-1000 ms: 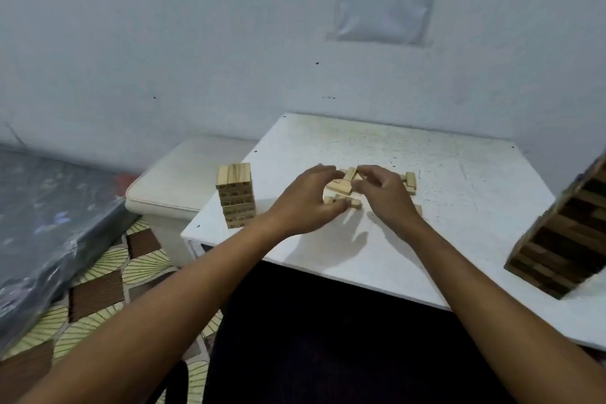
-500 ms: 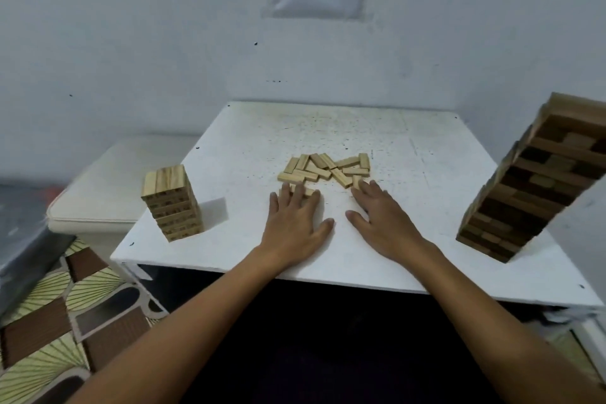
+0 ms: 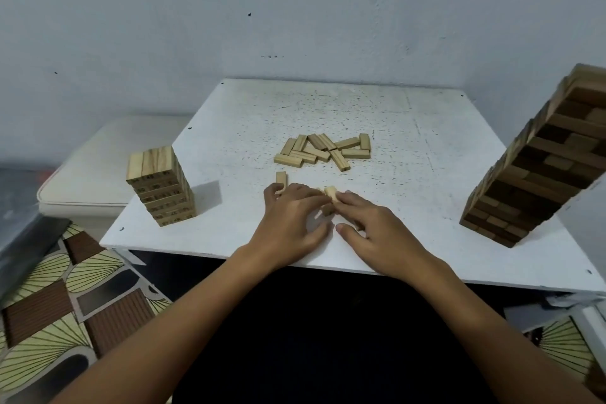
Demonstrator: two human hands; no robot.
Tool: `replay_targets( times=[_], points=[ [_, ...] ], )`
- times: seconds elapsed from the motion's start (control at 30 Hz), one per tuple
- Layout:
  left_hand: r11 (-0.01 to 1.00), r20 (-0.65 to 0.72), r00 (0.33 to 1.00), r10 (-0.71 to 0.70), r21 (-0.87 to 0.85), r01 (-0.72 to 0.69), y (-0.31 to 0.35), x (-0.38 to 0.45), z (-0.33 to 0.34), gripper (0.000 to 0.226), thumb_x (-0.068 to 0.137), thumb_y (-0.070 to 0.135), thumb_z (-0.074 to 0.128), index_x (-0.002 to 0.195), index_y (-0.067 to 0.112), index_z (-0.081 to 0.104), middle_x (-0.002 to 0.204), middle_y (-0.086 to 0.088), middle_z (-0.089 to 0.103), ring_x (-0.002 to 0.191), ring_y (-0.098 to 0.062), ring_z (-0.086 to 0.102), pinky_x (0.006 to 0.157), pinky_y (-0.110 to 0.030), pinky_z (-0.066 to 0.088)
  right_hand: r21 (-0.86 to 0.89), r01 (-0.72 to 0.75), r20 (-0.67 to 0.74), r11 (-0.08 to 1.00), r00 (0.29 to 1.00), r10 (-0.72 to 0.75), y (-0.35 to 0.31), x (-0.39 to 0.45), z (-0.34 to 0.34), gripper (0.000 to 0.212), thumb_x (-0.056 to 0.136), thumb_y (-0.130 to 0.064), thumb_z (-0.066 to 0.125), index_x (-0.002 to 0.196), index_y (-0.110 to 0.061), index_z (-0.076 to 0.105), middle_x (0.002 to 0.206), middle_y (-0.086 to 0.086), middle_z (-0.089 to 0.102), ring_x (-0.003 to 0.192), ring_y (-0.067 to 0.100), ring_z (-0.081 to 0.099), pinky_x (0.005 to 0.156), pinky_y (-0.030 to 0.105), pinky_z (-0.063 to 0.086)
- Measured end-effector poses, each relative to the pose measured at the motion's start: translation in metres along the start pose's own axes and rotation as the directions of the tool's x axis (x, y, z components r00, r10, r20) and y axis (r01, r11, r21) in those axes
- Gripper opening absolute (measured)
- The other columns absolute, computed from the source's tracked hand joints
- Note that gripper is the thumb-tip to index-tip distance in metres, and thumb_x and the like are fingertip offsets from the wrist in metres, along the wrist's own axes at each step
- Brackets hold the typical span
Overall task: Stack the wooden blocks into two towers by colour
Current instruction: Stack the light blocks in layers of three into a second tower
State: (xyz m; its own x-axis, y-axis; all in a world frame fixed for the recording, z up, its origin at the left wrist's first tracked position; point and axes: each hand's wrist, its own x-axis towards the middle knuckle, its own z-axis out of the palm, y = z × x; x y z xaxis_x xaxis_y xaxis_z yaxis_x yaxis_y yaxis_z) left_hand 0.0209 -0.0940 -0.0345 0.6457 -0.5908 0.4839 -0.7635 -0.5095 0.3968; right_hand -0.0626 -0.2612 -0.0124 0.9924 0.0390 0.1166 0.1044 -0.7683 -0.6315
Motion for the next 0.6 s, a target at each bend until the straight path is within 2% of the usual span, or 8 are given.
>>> replay_targets(
  times=[0.1, 0.2, 0.27, 0.4, 0.53, 0.6],
  points=[
    [0.998, 0.020, 1.000, -0.004, -0.060, 0.005, 0.002, 0.002, -0.002, 0.051, 0.075, 0.048, 0.062, 0.118, 0.021, 0.067, 0.115, 0.006, 0.067, 0.112, -0.007, 0.051, 0.100, -0.026, 0.015, 0.172, -0.009, -0.022, 0.985, 1.000, 0.012, 0.002, 0.001, -0.005, 0.055, 0.089, -0.015, 0.065, 0.141, -0.023, 0.049, 0.150, -0.013, 0.038, 0.138, -0.002, 0.032, 0.116, 0.028, 0.029],
    [0.998, 0.056, 0.998, -0.035, -0.043, 0.037, -0.001, 0.007, -0.002, 0.067, 0.072, 0.050, 0.068, 0.130, 0.018, 0.060, 0.133, 0.005, 0.059, 0.124, -0.006, 0.042, 0.102, -0.024, 0.013, 0.191, -0.043, -0.023, 0.981, 0.999, 0.048, 0.011, 0.002, -0.019, 0.062, 0.082, -0.015, 0.074, 0.139, -0.026, 0.051, 0.147, -0.013, 0.042, 0.134, 0.001, 0.039, 0.114, 0.025, 0.031],
    [0.998, 0.110, 0.993, -0.050, -0.019, 0.053, -0.001, 0.011, -0.001, 0.063, 0.075, 0.054, 0.065, 0.130, 0.022, 0.061, 0.139, 0.007, 0.054, 0.128, -0.010, 0.041, 0.100, -0.026, 0.013, 0.133, -0.061, 0.023, 0.989, 0.998, 0.058, 0.018, 0.002, -0.030, 0.058, 0.080, -0.018, 0.076, 0.133, -0.030, 0.057, 0.140, -0.015, 0.049, 0.131, 0.001, 0.042, 0.113, 0.026, 0.032],
    [0.999, 0.108, 0.994, -0.036, -0.025, 0.039, 0.002, 0.017, 0.003, 0.029, 0.083, 0.042, 0.070, 0.107, 0.025, 0.072, 0.127, 0.011, 0.063, 0.118, -0.014, 0.048, 0.088, -0.031, 0.018, 0.117, -0.047, 0.088, 0.992, 0.995, 0.037, 0.026, 0.003, -0.036, 0.045, 0.081, -0.014, 0.074, 0.122, -0.029, 0.066, 0.125, -0.022, 0.055, 0.126, 0.002, 0.045, 0.109, 0.030, 0.036],
    [0.994, 0.131, 0.989, -0.063, -0.081, 0.074, 0.002, 0.017, 0.000, 0.040, 0.077, 0.048, 0.068, 0.109, 0.023, 0.073, 0.124, 0.010, 0.066, 0.119, -0.010, 0.051, 0.096, -0.037, 0.025, 0.152, -0.006, 0.018, 0.988, 1.000, 0.004, 0.027, 0.007, -0.030, 0.033, 0.076, -0.016, 0.079, 0.108, -0.022, 0.074, 0.114, -0.022, 0.060, 0.119, 0.003, 0.048, 0.103, 0.036, 0.043],
    [0.990, 0.160, 0.985, -0.071, -0.110, 0.090, 0.003, 0.015, -0.005, 0.050, 0.073, 0.050, 0.065, 0.113, 0.022, 0.071, 0.122, 0.010, 0.066, 0.119, -0.008, 0.051, 0.098, -0.035, 0.026, 0.166, 0.002, -0.003, 0.986, 1.000, -0.002, 0.027, 0.010, -0.026, 0.032, 0.072, -0.019, 0.083, 0.103, -0.022, 0.076, 0.110, -0.023, 0.060, 0.116, 0.004, 0.050, 0.100, 0.038, 0.046]
  ],
)
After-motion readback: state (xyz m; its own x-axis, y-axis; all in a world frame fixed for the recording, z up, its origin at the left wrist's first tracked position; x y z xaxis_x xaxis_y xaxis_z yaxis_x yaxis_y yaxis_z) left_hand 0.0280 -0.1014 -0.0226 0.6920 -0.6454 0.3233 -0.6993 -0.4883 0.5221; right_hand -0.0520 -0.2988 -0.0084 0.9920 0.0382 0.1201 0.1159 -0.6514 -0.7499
